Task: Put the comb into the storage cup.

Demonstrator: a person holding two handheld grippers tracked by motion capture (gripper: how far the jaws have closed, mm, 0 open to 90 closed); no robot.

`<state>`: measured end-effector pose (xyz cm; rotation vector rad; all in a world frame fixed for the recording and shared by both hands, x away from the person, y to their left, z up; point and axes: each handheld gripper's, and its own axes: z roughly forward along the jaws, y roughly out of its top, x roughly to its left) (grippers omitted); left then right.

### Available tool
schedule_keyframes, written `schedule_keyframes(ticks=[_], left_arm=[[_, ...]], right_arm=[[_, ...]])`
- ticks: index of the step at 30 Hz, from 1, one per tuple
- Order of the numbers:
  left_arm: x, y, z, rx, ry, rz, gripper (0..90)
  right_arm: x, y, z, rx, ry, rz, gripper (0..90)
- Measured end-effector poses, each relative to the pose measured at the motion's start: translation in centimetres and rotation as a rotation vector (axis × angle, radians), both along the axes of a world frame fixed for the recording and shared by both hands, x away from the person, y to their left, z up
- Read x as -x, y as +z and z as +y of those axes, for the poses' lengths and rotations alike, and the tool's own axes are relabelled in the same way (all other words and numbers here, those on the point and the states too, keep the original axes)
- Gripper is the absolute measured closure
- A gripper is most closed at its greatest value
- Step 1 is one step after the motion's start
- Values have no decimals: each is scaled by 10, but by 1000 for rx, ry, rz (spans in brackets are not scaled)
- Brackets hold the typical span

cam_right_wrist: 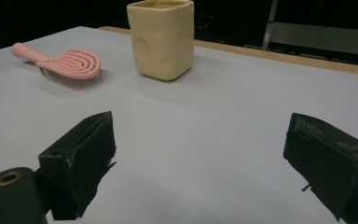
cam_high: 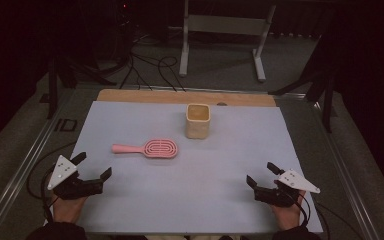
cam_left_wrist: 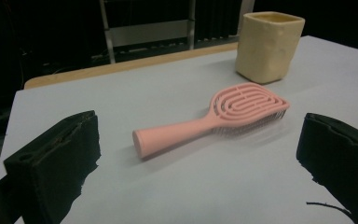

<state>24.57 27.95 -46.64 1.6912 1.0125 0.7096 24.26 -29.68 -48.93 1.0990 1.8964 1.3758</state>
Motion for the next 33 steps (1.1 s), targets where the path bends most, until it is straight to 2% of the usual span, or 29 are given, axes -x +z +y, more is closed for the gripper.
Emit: schedule_keyframes(ticks=[5,8,18,23,27,33], left_arm=[[-4,5,-3,-14,-16,-6,1],[-7,8,-4,-1,-18,-7,1],[-17,22,-11,-9,-31,-32,1],[-23,27,-15,-23,-41,-37,1],[-30,32,-19,-51,-58,-38,1],[-44,37,-24,-69,-62,-28,2]], right_arm=[[-1,-1,0,-5,-4,-3,88],[-1,-1,0,-9,-2,0,88],[0,-1,0,-2,4,-2,88],[1,-1,-2,-9,-9,-6,88],[0,-2,-2,-18,-15,1,88],[-1,-3,-1,-14,-10,1,88]])
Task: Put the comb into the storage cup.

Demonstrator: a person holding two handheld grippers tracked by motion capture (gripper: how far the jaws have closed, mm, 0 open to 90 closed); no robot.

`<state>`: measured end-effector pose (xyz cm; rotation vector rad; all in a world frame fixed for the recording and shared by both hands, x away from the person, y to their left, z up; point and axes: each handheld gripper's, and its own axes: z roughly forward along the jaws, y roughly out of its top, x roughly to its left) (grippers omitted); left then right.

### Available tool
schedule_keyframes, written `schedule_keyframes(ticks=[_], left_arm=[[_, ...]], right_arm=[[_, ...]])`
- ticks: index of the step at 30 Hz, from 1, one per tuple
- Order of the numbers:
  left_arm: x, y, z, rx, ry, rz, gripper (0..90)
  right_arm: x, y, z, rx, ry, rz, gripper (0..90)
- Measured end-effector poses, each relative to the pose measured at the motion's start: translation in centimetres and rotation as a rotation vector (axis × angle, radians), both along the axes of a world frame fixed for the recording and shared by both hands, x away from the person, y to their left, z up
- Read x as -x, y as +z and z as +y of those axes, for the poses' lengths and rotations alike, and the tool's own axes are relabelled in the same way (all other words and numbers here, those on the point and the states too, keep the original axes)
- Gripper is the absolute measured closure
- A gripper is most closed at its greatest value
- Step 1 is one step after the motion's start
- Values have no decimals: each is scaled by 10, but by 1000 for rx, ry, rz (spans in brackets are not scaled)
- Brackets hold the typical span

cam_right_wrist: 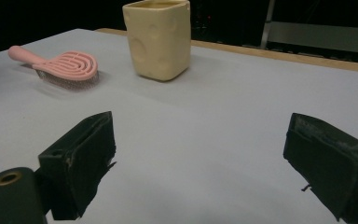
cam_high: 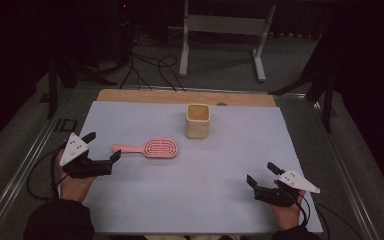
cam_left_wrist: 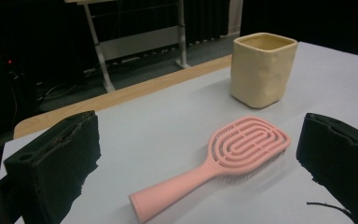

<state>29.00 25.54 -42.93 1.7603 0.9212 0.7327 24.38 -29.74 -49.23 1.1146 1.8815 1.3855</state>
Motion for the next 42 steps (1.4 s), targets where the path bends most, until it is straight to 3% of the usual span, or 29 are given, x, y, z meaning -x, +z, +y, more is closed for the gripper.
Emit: schedule_keyframes(ticks=[20,25,37,42], left_arm=[[-38,7,-9,-21,29,45,10],[-48,6,-15,-52,35,63,12],[-69,1,-11,-9,84,86,17],[-75,-1,-14,-24,89,101,18]], right_arm=[[-1,-1,2,3,3,3,88],[-1,-1,3,3,4,4,88],[-2,-1,3,-2,5,7,88],[-2,-2,4,4,9,11,88]])
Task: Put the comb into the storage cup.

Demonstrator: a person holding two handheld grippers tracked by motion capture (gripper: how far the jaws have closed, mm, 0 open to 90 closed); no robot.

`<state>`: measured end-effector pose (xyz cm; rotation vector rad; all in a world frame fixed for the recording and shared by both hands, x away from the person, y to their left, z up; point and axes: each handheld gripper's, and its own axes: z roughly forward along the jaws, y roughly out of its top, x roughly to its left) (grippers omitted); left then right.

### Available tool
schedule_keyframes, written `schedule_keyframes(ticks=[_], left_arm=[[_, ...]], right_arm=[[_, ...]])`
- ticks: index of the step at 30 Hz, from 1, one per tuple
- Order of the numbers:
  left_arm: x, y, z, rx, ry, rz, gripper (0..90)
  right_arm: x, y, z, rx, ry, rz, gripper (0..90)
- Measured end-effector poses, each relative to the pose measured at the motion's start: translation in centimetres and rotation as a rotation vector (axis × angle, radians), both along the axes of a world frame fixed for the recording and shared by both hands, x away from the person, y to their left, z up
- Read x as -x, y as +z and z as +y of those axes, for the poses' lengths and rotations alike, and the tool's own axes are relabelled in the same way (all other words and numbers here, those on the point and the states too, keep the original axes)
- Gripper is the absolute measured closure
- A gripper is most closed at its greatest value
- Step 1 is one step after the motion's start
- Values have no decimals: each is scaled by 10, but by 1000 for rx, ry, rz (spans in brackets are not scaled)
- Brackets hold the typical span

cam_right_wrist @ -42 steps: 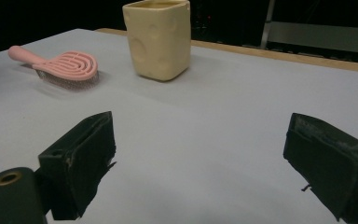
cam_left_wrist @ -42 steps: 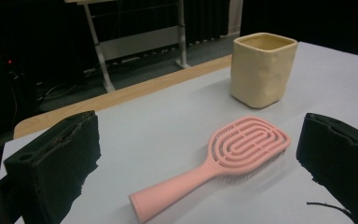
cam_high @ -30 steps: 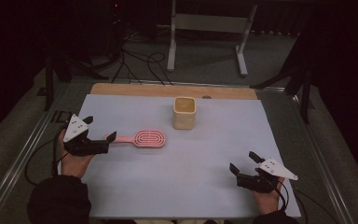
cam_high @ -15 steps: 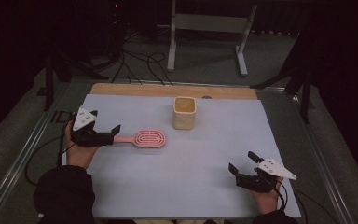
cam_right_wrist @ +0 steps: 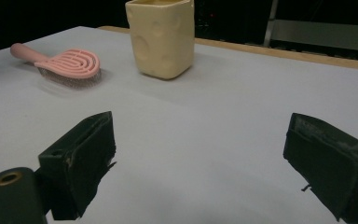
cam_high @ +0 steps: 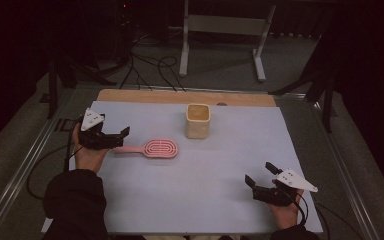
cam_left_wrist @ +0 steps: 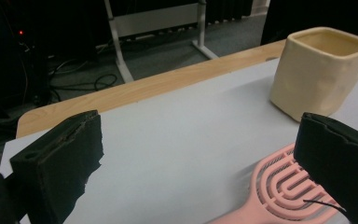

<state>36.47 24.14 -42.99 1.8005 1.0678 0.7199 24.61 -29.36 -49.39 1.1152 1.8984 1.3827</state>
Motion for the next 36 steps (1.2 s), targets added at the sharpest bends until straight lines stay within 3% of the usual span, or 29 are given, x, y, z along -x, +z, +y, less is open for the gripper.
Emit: schedule_keyframes(ticks=[12,23,29,36], left_arm=[[-15,-10,-10,-31,13,79,36],[-25,-24,-16,-89,21,160,85],[-29,-30,-20,-109,16,195,158],[-33,-39,-24,-123,27,242,337]], right_arm=[[0,-1,1,6,6,2,88],[-1,-1,3,4,11,7,88],[-1,-1,3,6,14,6,88],[-1,-2,3,8,16,8,88]])
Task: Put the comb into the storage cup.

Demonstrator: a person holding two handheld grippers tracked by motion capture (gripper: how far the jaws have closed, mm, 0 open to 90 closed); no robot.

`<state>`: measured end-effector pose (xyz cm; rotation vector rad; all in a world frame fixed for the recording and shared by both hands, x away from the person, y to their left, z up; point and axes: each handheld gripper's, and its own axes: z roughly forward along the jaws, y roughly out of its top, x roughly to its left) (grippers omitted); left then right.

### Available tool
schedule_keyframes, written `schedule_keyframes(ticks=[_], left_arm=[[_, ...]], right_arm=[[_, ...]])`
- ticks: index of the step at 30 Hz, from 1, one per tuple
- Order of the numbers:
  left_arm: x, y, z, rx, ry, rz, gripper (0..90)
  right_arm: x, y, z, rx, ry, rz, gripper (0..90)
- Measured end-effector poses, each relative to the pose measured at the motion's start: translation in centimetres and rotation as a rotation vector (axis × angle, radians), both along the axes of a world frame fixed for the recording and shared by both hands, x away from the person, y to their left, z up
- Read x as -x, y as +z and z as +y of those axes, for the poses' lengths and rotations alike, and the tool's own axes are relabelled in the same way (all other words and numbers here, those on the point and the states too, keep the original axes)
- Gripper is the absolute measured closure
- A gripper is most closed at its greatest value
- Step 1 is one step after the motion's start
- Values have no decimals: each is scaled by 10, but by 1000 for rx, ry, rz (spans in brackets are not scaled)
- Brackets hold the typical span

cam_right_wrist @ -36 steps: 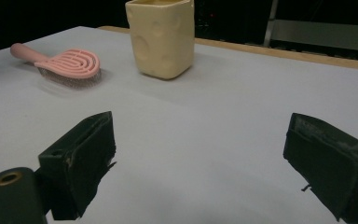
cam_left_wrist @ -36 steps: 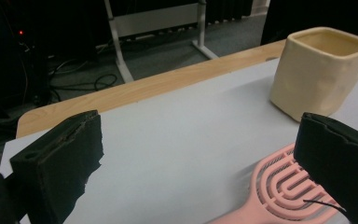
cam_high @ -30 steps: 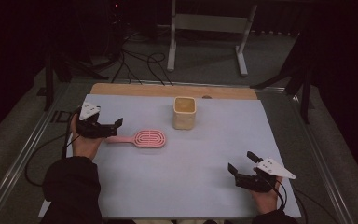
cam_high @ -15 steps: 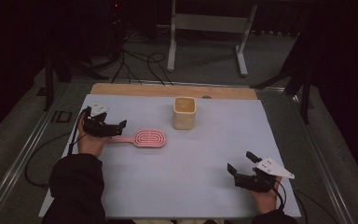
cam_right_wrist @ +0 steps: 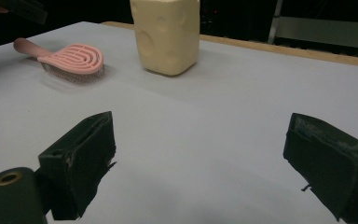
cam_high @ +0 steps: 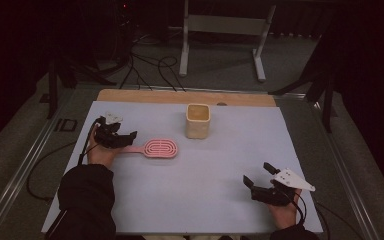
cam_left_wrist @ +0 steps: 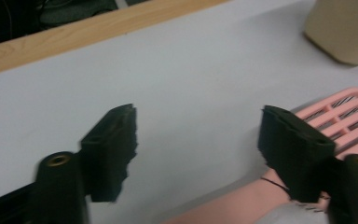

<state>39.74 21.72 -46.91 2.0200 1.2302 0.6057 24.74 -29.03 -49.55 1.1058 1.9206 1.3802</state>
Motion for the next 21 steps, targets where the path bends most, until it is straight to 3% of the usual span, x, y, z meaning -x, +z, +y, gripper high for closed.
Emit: schedule_keyframes(ticks=[3,7,8,9,13,21], left_arm=[[-1,-3,-2,-7,-4,10,407],[-2,-6,-4,-14,-16,37,628],[-2,-8,-5,-19,-13,46,726],[-3,-9,-6,-28,-11,53,726],[-5,-15,-7,-34,-9,92,880],[-10,-27,-10,-95,-3,172,900]], right_arm=[[0,0,0,0,0,-1,88],[0,0,0,2,3,3,88],[-1,0,0,4,5,3,88],[-1,0,0,4,5,3,88],[-1,0,1,5,6,4,88],[-1,0,1,8,6,5,88]])
